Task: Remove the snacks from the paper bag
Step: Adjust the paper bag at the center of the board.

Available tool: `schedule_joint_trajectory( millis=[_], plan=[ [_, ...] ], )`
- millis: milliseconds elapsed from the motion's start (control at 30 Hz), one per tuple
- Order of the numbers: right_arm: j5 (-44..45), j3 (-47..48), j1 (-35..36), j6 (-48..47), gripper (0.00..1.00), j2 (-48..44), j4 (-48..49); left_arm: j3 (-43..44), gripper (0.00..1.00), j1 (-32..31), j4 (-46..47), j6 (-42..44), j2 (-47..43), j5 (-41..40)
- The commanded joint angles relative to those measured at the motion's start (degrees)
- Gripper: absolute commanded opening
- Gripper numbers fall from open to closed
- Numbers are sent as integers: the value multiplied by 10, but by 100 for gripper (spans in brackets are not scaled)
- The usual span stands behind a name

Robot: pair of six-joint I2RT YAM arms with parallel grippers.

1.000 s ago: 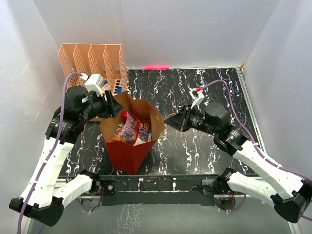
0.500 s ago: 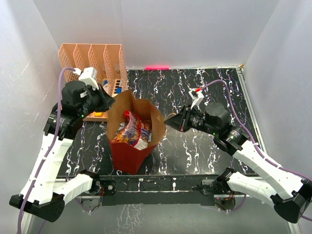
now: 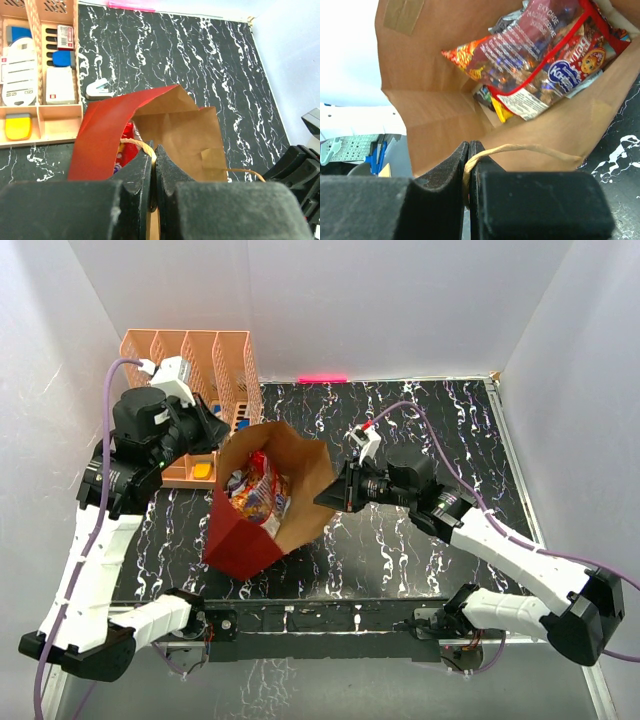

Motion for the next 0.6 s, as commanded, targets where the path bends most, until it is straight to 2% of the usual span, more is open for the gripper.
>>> schedule_joint_trajectory(
  millis=[0,133,233,333,400,567],
  plan=[
    [6,9,2,3,8,-26,52,27,0,3,96,10,-25,73],
    [50,-57,2,5,10,-81,16,-43,0,3,165,10,-54,183],
    [85,-92,2,5,16,-128,-37,-105,0,3,230,-6,-73,277],
    [125,-103,2,1,22,-172,-108,-155,0,3,265,-36,-81,331],
    [151,-105,2,-3,27,-202,-163,-184,0,3,287,-73,-90,344],
    [182,-94,2,-3,38,-265,-258,-282,0,3,413,-207,-100,401]
  ],
)
